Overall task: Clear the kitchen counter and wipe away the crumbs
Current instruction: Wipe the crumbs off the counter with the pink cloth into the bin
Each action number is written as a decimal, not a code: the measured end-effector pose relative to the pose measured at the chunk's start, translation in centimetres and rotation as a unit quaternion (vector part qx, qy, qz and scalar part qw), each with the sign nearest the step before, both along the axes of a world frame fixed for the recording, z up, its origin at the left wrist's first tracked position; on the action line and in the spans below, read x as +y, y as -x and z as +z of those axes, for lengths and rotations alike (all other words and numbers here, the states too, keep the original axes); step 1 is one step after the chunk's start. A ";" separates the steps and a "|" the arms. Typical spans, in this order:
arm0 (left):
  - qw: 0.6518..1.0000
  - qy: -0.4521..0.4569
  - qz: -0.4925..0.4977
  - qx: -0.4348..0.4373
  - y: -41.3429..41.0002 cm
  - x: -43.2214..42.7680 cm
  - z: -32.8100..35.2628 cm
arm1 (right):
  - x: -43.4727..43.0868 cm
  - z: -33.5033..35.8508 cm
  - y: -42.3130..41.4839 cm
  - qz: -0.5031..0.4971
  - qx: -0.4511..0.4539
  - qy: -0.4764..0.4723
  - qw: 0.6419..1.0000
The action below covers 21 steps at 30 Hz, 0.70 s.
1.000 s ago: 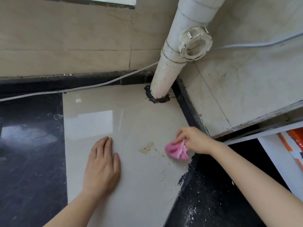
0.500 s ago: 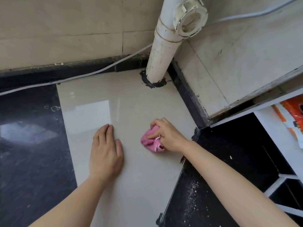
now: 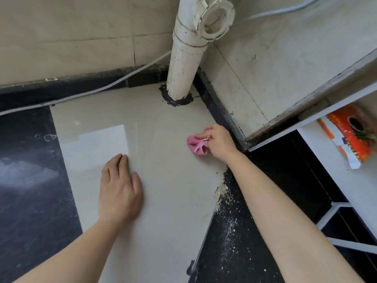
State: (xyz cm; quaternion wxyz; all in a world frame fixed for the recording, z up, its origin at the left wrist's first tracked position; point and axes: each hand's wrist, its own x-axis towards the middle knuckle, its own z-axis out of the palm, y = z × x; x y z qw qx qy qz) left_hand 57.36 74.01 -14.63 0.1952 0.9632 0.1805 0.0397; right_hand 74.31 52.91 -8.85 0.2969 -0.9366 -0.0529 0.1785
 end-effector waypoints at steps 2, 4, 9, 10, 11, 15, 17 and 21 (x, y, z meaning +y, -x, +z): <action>1.000 0.009 0.007 -0.002 -0.1 -0.1 -0.1 | -0.8 -0.8 0.8 0.003 -0.016 0.013 1.000; 1.000 0.012 0.006 -0.001 -0.1 -0.1 0.0 | -3.0 -1.0 3.0 0.016 0.000 0.031 0.999; 1.000 0.008 0.003 -0.003 0.2 -0.3 0.3 | -9.2 0.7 7.4 0.129 0.120 0.139 0.975; 1.000 0.007 0.002 -0.001 0.1 -0.3 0.4 | -9.7 1.3 7.2 0.133 0.140 0.136 0.972; 1.000 0.005 0.000 0.000 0.0 -0.3 0.4 | -9.7 1.6 6.6 0.126 0.140 0.120 0.975; 1.000 0.006 0.002 -0.002 -0.3 -0.3 0.3 | -6.8 0.9 3.1 0.048 -0.013 0.056 0.997; 1.000 0.010 0.005 -0.002 -0.2 -0.3 0.1 | -5.5 -0.2 3.1 0.032 -0.081 0.080 0.993; 1.000 0.019 0.009 -0.004 -0.2 -0.1 -0.2 | -7.7 -0.9 6.8 0.015 -0.041 0.066 0.997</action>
